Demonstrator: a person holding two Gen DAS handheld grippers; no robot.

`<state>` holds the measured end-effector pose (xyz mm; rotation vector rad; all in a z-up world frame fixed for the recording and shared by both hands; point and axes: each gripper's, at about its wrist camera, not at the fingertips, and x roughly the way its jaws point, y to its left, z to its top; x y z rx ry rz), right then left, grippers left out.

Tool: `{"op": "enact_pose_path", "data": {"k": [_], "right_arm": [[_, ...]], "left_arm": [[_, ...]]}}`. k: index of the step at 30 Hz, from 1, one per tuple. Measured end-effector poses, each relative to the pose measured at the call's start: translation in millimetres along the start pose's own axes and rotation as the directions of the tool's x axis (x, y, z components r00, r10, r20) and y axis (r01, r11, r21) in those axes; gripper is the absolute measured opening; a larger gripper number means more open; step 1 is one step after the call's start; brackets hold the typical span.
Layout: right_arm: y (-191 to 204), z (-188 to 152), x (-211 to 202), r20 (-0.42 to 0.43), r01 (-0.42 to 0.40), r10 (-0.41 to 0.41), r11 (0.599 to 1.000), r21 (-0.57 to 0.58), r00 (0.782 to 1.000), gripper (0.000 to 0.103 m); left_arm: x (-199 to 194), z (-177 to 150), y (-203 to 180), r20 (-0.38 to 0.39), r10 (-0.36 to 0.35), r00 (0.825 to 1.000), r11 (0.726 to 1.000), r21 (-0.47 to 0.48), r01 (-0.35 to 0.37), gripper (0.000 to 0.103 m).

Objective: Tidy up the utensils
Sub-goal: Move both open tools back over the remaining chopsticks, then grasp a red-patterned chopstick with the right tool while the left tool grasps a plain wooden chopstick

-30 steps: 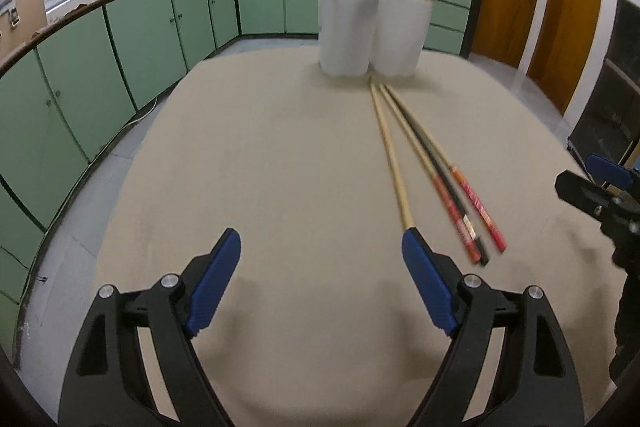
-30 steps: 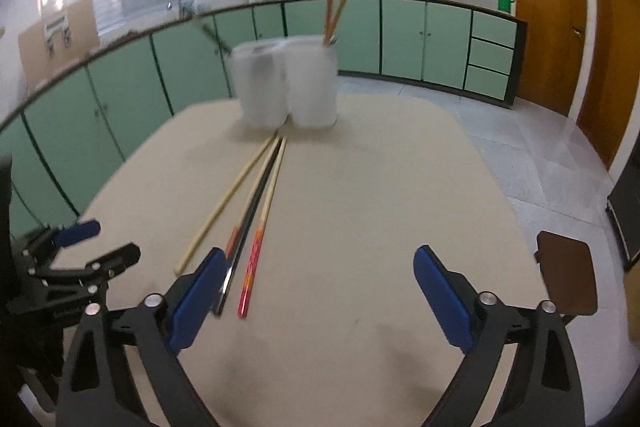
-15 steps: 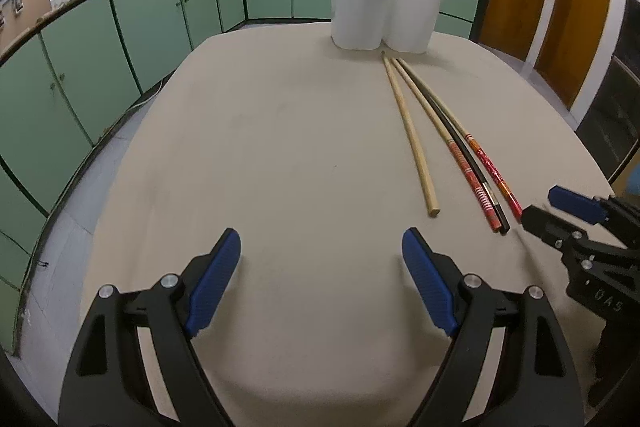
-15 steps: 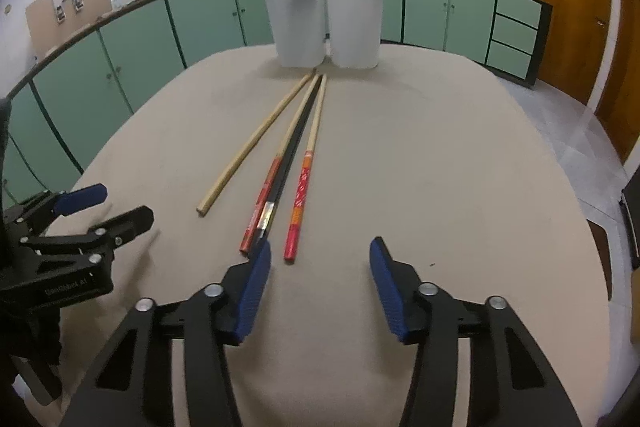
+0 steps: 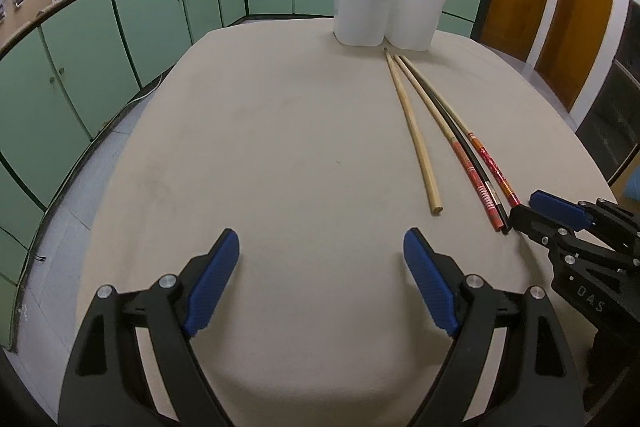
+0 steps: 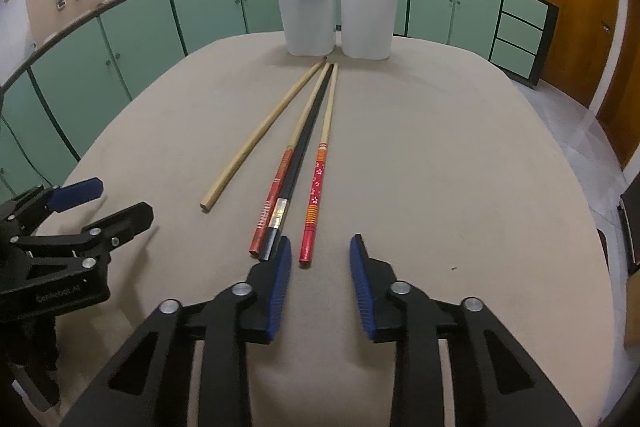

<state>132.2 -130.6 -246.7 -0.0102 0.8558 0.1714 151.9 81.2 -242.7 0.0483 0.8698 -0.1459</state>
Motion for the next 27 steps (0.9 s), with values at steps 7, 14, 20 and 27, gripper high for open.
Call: {"op": "enact_pose_path", "data": {"k": [7,14,20,27], "right_arm": [[5,0,1,-0.002,-0.016,0.016,1.0,-0.026,1.0,0.007],[-13,-3,-5,0.006,-0.008,0.008,1.0,0.018,1.0,0.006],[-36,-5,-7,0.003,0.026,-0.026,0.998,0.061,1.0,0.006],[-47,-4,-6,0.001,0.043,-0.043,0.997,0.07,0.999,0.006]], "left_arm": [[2,0,-7,-0.009,-0.016,1.0,1.0,0.005,0.016,0.082],[7,5,-18,-0.01,-0.038,0.999,0.999,0.01,0.038,0.082],[13,11,-35,0.0,-0.039,0.999,0.999,0.027,0.039,0.082],[25,17,-40,-0.027,-0.047,0.999,0.999,0.011,0.047,0.069]]}}
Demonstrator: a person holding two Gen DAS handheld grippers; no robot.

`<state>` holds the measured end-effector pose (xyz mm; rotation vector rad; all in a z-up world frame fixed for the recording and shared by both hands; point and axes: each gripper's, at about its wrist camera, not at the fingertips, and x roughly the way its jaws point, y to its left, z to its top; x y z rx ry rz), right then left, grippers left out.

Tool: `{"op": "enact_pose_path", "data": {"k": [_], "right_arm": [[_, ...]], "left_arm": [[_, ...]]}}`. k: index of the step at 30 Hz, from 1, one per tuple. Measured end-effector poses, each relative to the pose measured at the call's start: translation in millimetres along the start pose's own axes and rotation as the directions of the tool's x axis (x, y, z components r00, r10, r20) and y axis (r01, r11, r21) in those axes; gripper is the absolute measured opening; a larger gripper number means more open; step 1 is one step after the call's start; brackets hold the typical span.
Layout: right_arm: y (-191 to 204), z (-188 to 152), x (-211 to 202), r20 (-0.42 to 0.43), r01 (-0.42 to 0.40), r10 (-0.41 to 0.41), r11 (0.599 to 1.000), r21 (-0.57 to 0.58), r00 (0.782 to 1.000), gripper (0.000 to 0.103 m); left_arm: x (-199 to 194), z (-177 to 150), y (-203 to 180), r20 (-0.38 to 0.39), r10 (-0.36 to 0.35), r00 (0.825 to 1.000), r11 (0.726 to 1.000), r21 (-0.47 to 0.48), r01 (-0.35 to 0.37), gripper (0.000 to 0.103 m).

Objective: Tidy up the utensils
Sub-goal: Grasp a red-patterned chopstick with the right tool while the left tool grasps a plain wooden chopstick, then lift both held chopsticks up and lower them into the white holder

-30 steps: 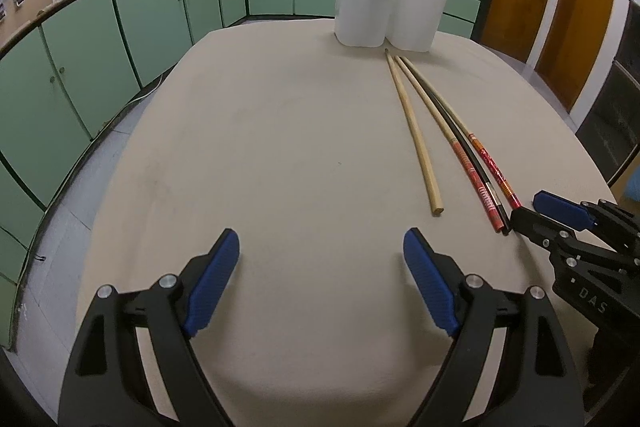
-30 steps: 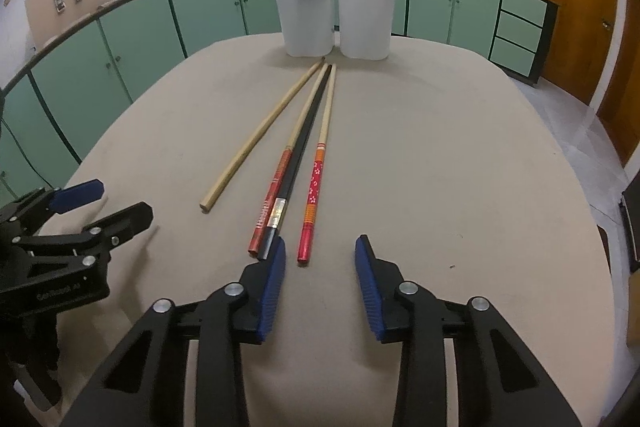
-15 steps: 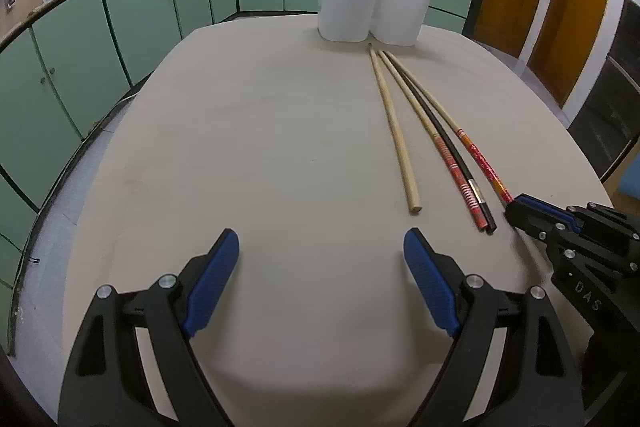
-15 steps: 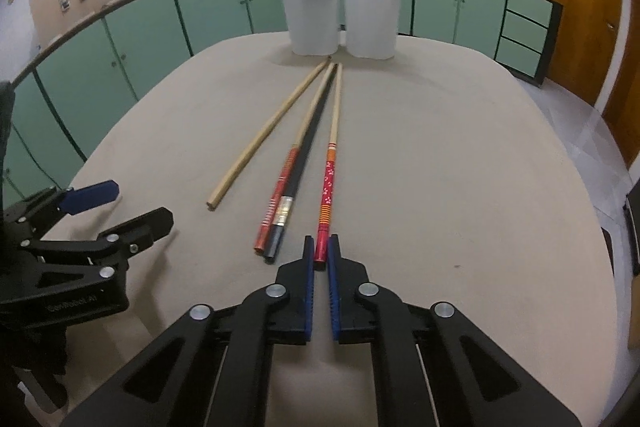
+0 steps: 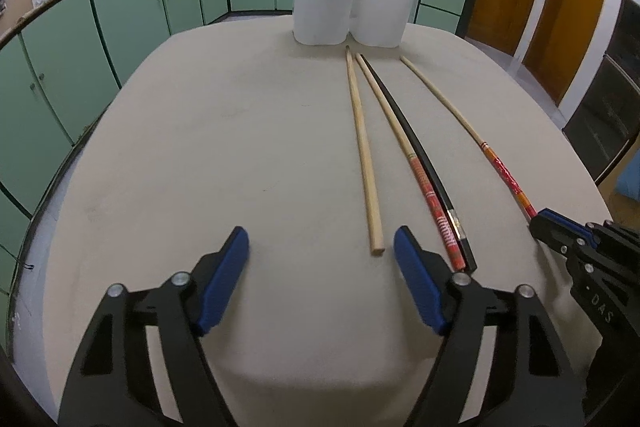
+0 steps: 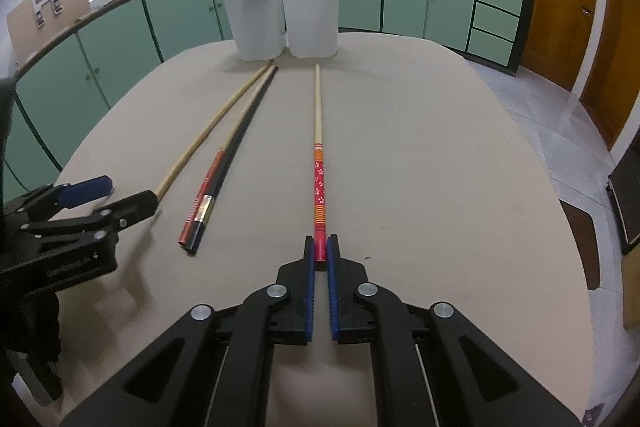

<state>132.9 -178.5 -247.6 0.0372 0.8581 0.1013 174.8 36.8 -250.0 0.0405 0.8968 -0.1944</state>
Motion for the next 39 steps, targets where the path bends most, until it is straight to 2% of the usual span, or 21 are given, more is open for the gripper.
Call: {"op": "enact_pose_path", "data": {"k": [4,13,17,27,32,39], "right_arm": [[-2,0,2,0.0,-0.002,0.002,1.0,0.003,1.0,0.006],[-3,1,5,-0.005,-0.006,0.006,1.0,0.002,1.0,0.006],[-5,2,5,-0.005,-0.015,0.015,1.0,0.01,1.0,0.006],[-6,2,4,-0.001,-0.017,0.017,1.0,0.01,1.0,0.006],[-7,4,-6,0.013,-0.027,0.027,0.999,0.018,1.0,0.006],[-11,25,-37,0.093,-0.025,0.025,1.0,0.0,0.995,0.006]], "left_arm": [[2,1,-4,-0.001,0.004,1.0,1.0,0.004,-0.004,0.061],[0,-2,-9,0.005,-0.011,1.0,1.0,0.008,0.011,0.03],[0,-2,-11,0.003,-0.024,1.0,1.0,0.005,0.024,0.007],[-7,-2,-17,0.013,-0.014,1.0,1.0,0.022,0.014,0.006],[-26,3,-17,0.049,-0.006,0.999,0.999,0.047,0.004,0.006],[-67,18,-14,0.135,-0.005,0.991,0.997,0.075,-0.005,0.006]]}}
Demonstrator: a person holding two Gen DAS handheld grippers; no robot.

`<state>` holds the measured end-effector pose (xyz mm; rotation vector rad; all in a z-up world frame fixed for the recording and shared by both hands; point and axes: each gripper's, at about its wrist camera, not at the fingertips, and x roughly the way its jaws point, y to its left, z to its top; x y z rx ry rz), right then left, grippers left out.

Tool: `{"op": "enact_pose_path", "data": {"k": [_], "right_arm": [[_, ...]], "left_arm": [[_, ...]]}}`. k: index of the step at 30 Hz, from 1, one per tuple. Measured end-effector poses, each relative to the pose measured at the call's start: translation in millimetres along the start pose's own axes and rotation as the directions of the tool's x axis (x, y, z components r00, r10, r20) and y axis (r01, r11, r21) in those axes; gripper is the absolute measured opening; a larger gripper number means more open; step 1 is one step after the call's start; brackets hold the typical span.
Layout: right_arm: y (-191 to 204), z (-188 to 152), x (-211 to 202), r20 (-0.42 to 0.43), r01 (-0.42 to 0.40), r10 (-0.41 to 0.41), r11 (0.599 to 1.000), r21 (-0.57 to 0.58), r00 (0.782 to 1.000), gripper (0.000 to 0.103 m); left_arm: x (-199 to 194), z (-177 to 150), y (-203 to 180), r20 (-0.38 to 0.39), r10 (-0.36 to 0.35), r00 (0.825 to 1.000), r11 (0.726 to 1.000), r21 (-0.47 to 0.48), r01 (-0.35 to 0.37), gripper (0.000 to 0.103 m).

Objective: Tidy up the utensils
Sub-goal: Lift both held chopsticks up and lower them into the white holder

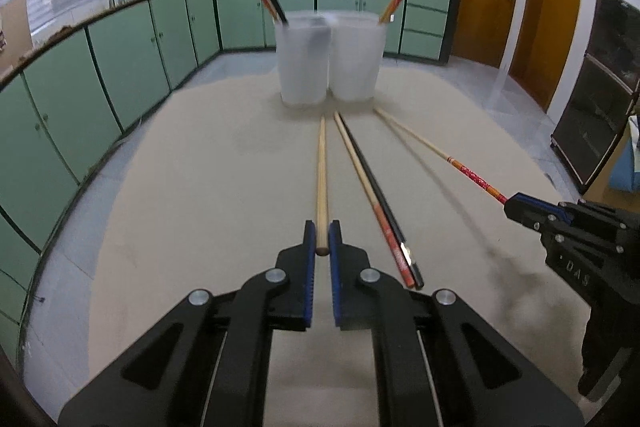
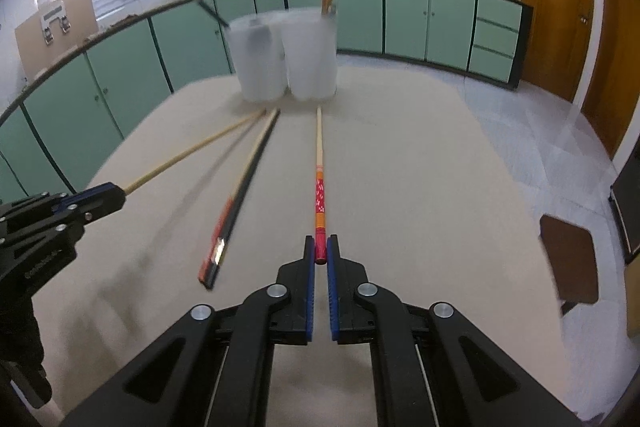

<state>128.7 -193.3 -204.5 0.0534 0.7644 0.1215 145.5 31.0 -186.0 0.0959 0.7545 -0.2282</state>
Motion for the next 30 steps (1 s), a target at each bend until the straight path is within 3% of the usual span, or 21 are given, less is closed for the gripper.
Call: {"op": "enact_pose_path", "data": {"k": [16,30], "right_arm": [[-2,92,-61,0.177,-0.045,0.055,0.997,-0.059,0.983,0.006],[6,149,-79,0.213,-0.106,0.133,0.985,-0.134,0.968,0.006]], "left_arm": [[-55,85,13,0.182,-0.046,0.982,0.999,0.013,0.045,0.006],[-73,128,12,0.242,-0.121,0.963,0.993,0.027,0.118,0.006]]}}
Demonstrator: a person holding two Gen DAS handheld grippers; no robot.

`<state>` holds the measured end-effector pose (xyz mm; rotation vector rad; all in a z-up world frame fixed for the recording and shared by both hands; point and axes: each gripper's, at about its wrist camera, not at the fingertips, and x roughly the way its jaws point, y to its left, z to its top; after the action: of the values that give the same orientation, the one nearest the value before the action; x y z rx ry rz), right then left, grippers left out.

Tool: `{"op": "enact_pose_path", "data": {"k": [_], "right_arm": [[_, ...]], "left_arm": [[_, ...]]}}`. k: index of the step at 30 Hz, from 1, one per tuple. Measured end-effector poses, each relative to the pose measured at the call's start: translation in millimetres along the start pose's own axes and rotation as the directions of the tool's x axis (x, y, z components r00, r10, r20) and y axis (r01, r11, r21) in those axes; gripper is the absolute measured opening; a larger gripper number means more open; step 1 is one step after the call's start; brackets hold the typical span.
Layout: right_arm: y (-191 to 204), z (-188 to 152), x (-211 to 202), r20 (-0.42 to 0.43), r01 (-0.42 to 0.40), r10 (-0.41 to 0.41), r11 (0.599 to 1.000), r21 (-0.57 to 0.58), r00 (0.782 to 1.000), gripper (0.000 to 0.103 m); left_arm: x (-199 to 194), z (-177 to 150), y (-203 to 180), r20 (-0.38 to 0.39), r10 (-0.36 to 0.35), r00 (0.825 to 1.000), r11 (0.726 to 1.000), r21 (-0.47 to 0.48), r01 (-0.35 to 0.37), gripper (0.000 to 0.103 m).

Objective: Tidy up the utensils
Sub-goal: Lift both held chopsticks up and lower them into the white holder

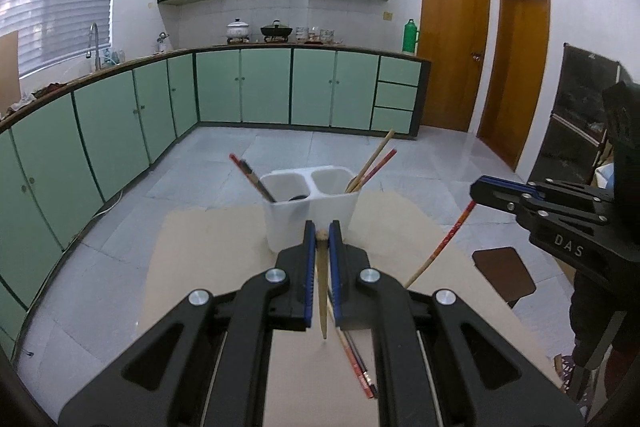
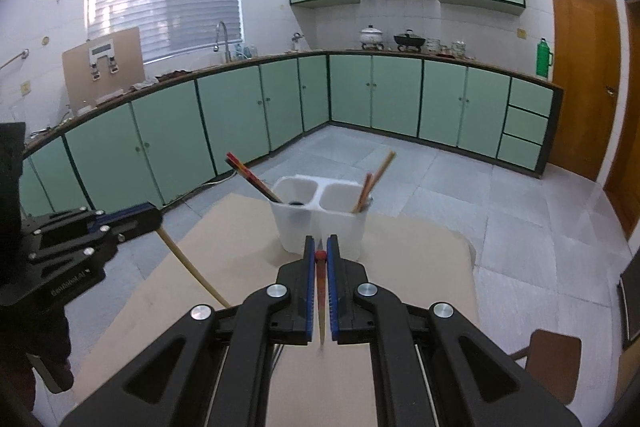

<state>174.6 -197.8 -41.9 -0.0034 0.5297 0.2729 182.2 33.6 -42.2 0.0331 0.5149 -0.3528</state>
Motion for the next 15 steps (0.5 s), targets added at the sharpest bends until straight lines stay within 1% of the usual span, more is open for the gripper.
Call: {"op": "enact_pose_path", "data": {"k": [4,7,11,15], "right_arm": [[-3,19,-3,0.022,-0.04,0.039,0.999,0.007,0.999,0.006],[-4,42,-8,0.059,-0.062,0.062,0.998,0.005,0.996,0.006],[-6,72,-13,0.125,-0.047,0.048,0.999,-0.011,0.991,0.006],[-11,107,-7,0.188,-0.026,0.027,1.0,-0.007,0.982,0.006]], "left_arm": [[-1,15,-1,0.034,-0.013,0.999,1.0,0.008,0.013,0.006],[-2,31,-1,0.07,-0.019,0.997,1.0,0.015,0.018,0.006],[-3,59,-2,0.139,-0.011,0.99,0.999,0.031,0.006,0.006],[3,96,-1,0.214,0.008,0.977,1.0,0.027,-0.014,0.006]]}}
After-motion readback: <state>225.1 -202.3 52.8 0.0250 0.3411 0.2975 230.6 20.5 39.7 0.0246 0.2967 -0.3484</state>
